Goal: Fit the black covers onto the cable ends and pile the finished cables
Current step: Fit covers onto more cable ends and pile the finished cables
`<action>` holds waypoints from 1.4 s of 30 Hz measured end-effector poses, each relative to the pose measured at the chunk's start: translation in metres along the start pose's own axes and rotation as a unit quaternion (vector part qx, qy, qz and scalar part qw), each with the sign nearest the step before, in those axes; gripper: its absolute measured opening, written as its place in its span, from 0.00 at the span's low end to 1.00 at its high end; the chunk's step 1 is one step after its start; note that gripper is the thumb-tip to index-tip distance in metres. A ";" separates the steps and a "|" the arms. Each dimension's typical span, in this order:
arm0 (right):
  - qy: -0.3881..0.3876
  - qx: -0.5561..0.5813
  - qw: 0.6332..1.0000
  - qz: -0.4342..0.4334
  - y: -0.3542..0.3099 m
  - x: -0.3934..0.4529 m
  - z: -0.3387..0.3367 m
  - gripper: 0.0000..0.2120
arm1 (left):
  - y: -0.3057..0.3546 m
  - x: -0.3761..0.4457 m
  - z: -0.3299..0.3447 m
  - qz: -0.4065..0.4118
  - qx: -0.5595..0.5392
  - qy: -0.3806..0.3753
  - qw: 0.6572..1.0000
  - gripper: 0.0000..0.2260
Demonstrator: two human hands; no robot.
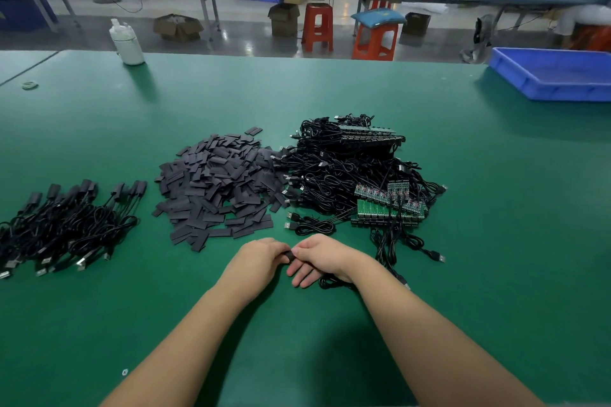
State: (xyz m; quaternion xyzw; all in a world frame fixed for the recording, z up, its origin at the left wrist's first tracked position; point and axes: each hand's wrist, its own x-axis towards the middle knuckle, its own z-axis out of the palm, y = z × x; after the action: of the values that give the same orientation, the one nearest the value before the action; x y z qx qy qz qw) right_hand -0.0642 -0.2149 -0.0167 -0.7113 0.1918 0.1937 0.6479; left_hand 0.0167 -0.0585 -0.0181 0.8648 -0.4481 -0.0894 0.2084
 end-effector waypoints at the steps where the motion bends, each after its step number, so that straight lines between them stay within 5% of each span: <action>1: -0.002 -0.004 1.000 0.004 -0.002 0.000 0.000 0.14 | -0.001 0.000 0.000 0.005 0.004 0.002 1.000 0.11; 24: 0.013 -0.044 0.999 0.000 -0.003 -0.001 0.001 0.15 | -0.002 0.001 -0.004 0.031 0.106 -0.028 0.993 0.11; 36: 0.019 -0.049 0.999 0.006 -0.003 0.000 0.001 0.15 | -0.002 0.000 0.001 0.000 0.025 0.001 1.000 0.11; 42: 0.017 -0.045 0.999 0.011 -0.003 0.000 0.001 0.15 | -0.001 -0.003 -0.001 0.042 0.106 -0.024 0.993 0.10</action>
State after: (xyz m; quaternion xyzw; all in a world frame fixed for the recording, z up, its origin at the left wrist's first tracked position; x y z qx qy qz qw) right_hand -0.0622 -0.2132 -0.0141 -0.7409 0.2014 0.1972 0.6095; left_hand 0.0165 -0.0552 -0.0178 0.8602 -0.4954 -0.0531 0.1085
